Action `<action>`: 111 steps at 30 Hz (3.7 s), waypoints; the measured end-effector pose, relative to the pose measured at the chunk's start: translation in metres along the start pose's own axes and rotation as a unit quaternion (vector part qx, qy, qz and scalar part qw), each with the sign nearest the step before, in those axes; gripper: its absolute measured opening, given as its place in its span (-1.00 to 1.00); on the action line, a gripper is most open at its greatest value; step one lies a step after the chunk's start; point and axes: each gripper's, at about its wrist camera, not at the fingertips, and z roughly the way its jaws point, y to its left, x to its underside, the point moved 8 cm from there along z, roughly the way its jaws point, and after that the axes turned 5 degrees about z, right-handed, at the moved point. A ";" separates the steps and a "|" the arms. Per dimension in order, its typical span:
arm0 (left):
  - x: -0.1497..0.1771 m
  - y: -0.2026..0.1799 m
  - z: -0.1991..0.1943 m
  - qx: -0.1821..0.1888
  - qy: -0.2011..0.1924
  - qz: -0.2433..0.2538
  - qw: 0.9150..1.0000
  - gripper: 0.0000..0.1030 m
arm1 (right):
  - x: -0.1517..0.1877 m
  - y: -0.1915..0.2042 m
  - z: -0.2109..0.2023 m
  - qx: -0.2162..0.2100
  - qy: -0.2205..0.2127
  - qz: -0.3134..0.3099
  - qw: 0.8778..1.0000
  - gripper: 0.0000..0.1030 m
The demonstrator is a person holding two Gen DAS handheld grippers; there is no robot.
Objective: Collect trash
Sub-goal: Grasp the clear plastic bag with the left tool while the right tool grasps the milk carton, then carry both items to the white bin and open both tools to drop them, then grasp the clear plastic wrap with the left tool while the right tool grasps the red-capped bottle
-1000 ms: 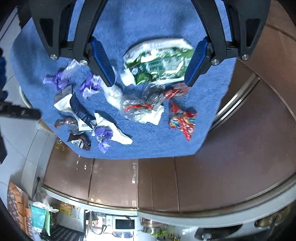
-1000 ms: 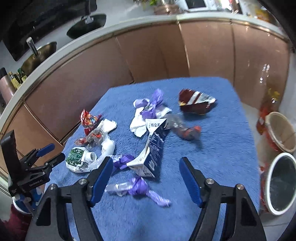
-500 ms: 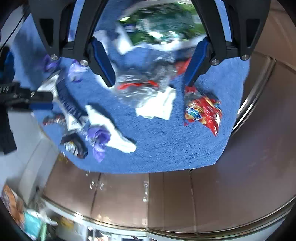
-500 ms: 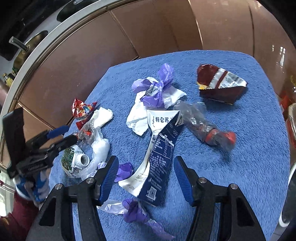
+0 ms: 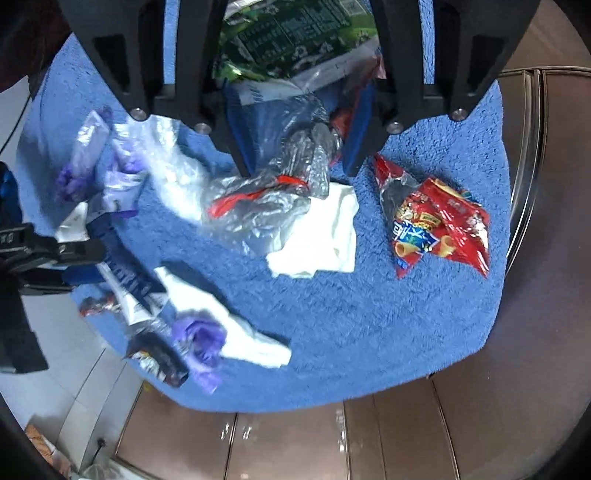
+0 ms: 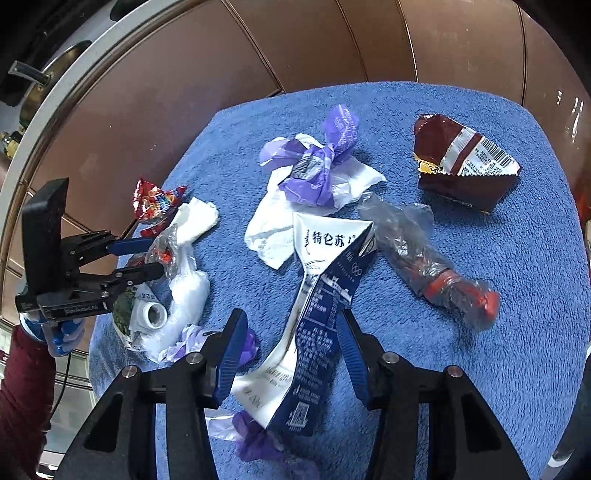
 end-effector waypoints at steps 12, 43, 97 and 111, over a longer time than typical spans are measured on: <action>0.002 0.001 -0.003 -0.005 0.001 -0.006 1.000 -0.68 | -0.006 -0.019 0.008 -0.035 0.023 0.039 0.998 -0.42; -0.144 -0.288 -0.085 0.128 -0.139 0.113 0.975 -0.73 | 0.090 -0.171 -0.244 0.175 -0.307 0.126 0.927 -0.55; -0.168 -0.291 -0.142 0.130 -0.227 0.033 0.965 -0.15 | 0.106 -0.122 -0.322 0.258 -0.409 0.087 0.871 0.21; -0.084 -0.128 -0.199 0.036 -0.242 -0.072 0.967 -0.03 | 0.108 -0.012 -0.319 0.205 -0.419 -0.003 0.885 0.21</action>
